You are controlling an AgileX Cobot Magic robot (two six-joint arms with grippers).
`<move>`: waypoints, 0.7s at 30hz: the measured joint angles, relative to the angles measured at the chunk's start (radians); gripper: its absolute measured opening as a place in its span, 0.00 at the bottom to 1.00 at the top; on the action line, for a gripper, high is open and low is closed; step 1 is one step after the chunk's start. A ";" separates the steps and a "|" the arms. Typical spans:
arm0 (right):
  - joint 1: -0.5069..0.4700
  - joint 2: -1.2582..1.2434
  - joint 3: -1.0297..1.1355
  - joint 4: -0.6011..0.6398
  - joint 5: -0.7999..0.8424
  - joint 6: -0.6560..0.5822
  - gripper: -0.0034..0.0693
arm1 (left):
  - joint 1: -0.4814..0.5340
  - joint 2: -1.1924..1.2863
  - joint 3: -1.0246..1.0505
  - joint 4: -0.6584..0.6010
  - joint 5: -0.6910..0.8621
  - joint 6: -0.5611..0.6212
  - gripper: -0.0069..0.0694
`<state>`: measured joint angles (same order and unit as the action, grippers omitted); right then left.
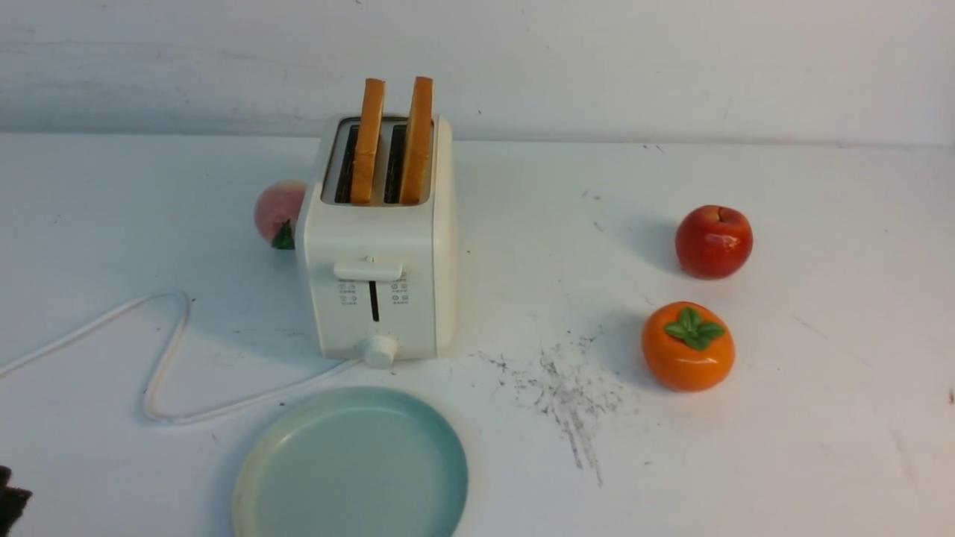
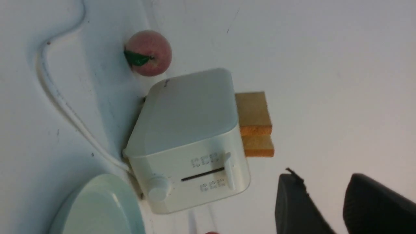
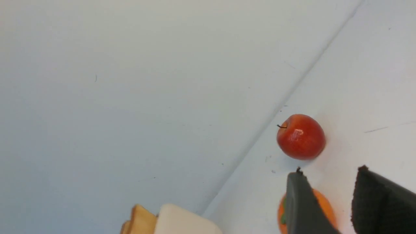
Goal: Take toasted bread from bread machine on white table place on plate.
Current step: 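Reach for a toast slice standing in the toaster with the left gripper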
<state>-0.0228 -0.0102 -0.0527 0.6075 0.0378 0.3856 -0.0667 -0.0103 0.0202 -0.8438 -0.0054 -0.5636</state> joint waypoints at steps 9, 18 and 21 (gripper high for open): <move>0.054 0.272 -0.608 -0.164 0.557 -0.255 0.38 | 0.000 0.050 -0.350 0.126 0.128 0.303 0.07; 0.057 0.795 -0.792 -0.174 1.056 -0.435 0.38 | 0.000 0.642 -0.818 0.317 0.700 0.546 0.07; 0.057 0.870 -0.787 -0.141 1.083 -0.491 0.38 | 0.000 0.832 -0.942 0.349 0.835 0.575 0.07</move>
<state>0.0340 0.8599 -0.8394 0.4661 1.1204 -0.1056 -0.0667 0.8219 -0.9222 -0.4951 0.8293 0.0119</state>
